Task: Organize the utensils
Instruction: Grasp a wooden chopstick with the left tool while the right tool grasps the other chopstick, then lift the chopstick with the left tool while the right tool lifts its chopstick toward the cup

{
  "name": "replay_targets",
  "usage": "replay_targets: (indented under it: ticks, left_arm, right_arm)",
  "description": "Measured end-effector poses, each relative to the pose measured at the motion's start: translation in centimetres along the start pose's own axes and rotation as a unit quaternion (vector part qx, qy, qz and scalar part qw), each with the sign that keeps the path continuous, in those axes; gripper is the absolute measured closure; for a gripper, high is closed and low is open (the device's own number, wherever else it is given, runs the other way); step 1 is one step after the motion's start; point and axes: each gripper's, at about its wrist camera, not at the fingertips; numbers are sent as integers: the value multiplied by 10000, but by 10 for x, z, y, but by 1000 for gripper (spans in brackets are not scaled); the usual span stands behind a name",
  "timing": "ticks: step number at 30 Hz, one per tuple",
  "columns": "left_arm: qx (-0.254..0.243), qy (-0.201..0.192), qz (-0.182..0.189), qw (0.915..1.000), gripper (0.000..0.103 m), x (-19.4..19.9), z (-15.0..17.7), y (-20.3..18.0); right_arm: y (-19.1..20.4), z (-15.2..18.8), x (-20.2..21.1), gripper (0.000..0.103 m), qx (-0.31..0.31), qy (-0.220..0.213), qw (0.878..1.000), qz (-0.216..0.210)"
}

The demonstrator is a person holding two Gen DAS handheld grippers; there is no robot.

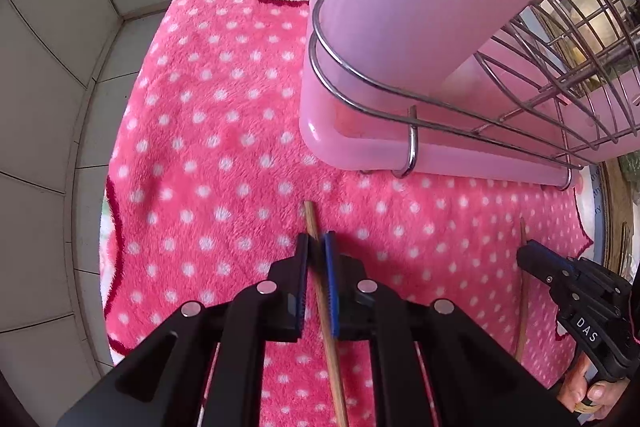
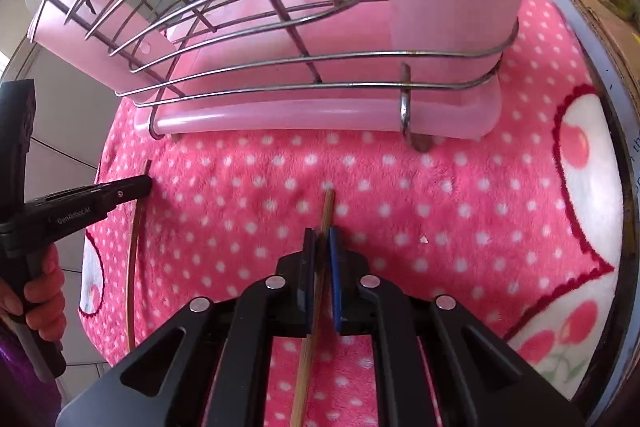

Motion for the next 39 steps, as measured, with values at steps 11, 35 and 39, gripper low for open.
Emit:
replay_targets:
  ticks: [11,35,39]
  left_arm:
    - [247,-346,457,9980,98,32,7,19]
    - [-4,-2293,961,9686,98,160,29,15]
    - [-3,-2278,1005,9685,98,159,28,18]
  right_arm:
    - [5,3,13,96,37,-579,9977,-353]
    - [-11,-5,42,87,18,-366,9980,-517]
    - [-9,-15,20,82,19,-43,9998,-215]
Point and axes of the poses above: each gripper's, at about its wrist camera, not at the fingertips, and x roughly against the way its jaws point, y to its left, z to its underside, and after that the axes turned 4 degrees about -y, right-handed
